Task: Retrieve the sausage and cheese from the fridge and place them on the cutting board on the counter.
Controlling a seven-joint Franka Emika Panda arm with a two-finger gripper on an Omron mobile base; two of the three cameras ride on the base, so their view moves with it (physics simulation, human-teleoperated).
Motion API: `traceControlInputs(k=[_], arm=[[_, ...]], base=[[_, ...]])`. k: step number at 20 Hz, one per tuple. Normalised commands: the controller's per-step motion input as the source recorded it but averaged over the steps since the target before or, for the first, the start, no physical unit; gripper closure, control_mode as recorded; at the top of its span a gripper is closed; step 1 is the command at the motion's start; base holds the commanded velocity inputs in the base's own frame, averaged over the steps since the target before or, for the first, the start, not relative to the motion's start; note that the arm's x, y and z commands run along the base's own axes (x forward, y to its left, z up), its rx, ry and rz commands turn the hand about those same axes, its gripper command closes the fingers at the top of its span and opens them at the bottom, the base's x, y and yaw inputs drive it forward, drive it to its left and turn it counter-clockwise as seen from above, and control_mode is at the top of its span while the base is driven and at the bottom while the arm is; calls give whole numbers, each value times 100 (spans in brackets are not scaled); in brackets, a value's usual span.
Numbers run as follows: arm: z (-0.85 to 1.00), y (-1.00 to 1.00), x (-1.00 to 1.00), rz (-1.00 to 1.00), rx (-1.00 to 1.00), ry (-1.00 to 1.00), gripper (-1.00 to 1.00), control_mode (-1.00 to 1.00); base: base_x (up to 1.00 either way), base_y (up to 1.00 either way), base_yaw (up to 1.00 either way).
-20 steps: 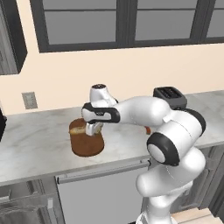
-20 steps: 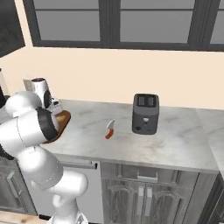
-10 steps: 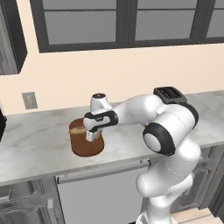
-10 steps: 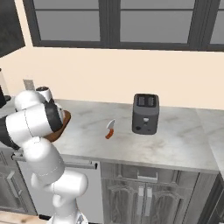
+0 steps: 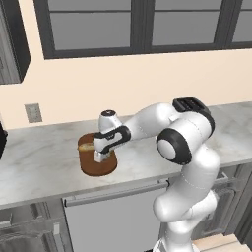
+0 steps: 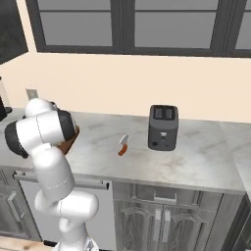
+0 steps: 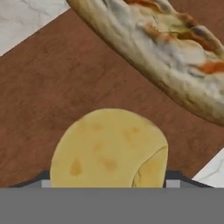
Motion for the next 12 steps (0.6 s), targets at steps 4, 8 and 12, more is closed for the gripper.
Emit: traceControlInputs(k=[4,8,12], arm=[[23,-9,3,0,4,1,-100,-100],[46,-9,-9,0,10,1,-100,-100],[45,-23,-28,0,11,-1,-100,-100]], base=[[0,0,0],[0,0,0],[0,0,0]])
